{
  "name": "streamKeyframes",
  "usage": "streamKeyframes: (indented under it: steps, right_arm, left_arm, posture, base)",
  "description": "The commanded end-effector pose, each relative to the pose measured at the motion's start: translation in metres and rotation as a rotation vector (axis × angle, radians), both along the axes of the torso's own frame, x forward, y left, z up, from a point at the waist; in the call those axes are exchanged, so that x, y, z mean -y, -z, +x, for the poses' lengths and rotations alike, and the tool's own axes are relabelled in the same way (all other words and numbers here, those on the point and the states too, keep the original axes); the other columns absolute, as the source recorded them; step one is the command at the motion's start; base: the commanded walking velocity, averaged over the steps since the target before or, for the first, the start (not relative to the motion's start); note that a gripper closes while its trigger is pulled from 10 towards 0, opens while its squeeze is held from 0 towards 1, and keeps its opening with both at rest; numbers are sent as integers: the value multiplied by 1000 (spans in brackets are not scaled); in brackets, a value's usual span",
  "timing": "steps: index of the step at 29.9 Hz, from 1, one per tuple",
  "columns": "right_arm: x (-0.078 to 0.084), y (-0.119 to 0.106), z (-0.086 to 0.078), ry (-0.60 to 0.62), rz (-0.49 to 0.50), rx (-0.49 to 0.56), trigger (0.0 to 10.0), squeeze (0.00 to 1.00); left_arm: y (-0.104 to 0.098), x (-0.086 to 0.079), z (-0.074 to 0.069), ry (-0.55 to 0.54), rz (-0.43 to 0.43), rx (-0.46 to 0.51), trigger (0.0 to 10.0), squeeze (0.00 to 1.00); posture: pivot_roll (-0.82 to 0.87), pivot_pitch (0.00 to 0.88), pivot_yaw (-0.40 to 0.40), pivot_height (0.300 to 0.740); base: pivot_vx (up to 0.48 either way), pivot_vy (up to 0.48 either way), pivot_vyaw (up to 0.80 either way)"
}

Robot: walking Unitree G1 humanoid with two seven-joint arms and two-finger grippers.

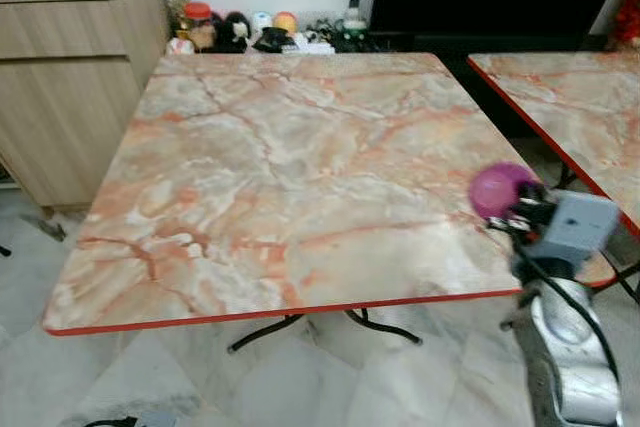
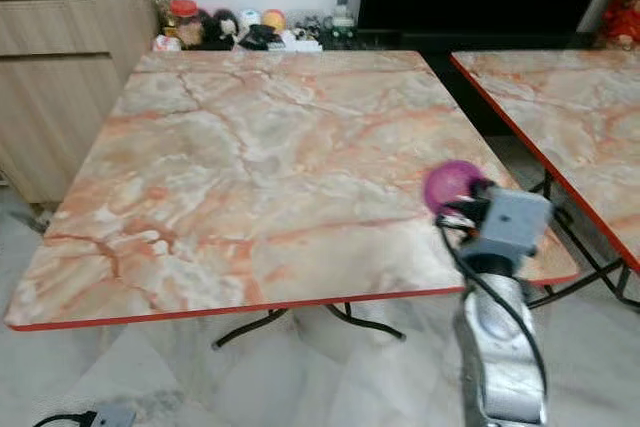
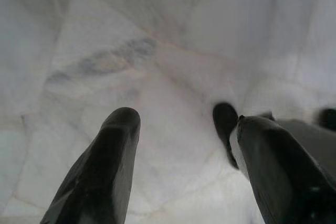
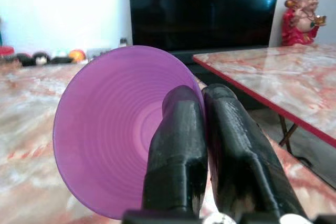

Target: Setting the table

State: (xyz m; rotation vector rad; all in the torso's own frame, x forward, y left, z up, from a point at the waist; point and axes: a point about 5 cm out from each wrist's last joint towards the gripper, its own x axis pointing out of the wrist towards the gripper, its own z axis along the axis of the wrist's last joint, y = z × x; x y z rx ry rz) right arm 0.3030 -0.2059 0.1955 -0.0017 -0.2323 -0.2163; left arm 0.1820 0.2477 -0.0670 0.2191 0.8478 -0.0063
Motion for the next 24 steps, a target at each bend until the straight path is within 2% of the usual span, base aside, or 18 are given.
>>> streamKeyframes:
  steps: [1,24]
  right_arm:
    - [12,2,-3,54,17,-5,10000,0]
    - [8,4,3,68,42,-10,10000,0]
  left_arm:
    - [5,5,-6,17,-4,-28,10000,0]
    - [8,6,-13,-1,-14,-48,10000,0]
  posture:
    - [-41,118,0,740]
    - [-45,115,-10,740]
  base:
    - [0,-480,0]
    - [0,-480,0]
